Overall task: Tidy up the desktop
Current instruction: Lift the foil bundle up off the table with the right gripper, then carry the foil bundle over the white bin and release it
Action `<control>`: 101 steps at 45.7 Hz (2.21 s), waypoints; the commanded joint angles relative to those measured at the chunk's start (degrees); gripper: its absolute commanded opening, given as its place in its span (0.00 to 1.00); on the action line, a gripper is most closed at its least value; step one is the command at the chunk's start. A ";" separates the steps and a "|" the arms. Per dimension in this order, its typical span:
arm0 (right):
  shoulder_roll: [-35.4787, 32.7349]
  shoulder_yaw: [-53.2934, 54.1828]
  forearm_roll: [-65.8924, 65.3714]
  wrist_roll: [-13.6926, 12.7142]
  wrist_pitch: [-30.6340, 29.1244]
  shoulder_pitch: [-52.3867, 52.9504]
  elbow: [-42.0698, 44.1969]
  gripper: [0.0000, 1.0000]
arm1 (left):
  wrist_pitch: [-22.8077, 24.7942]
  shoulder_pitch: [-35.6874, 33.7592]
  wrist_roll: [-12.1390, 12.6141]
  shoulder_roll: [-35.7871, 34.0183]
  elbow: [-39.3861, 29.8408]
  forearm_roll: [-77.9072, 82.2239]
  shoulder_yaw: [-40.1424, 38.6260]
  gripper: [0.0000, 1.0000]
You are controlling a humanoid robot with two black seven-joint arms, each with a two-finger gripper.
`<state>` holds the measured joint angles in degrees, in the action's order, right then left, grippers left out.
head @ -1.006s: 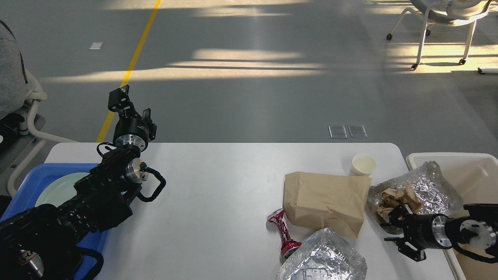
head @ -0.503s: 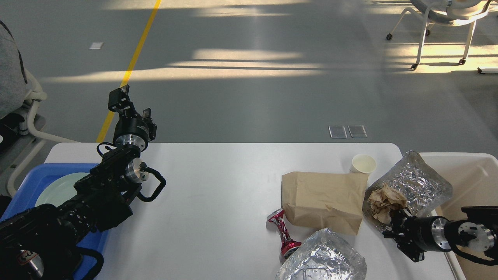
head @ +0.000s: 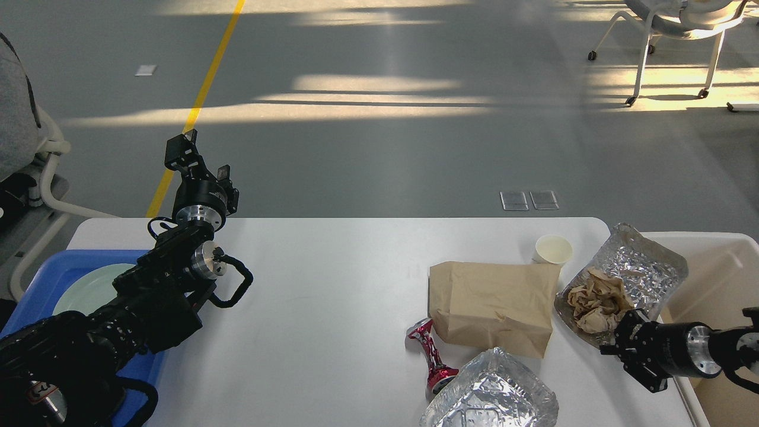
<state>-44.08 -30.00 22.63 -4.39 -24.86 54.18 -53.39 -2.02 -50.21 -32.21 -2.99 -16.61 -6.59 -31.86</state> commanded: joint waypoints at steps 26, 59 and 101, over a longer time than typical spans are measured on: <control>-7.78 -0.06 -1.36 0.00 -11.26 2.86 -0.13 0.00 | 0.00 0.03 0.04 0.00 0.00 0.00 -0.04 0.96; -21.92 -0.15 -1.44 -2.19 -30.14 15.33 -0.31 0.00 | 0.00 0.03 0.04 0.00 0.00 0.00 -0.04 0.96; -19.29 0.73 -5.40 -25.40 -30.14 56.12 -2.33 0.00 | 0.00 0.03 0.04 0.00 0.00 0.00 0.04 0.96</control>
<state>-64.38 -29.24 17.02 -28.77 -55.01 108.36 -55.44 -2.03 -50.19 -32.23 -2.99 -16.61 -6.59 -31.87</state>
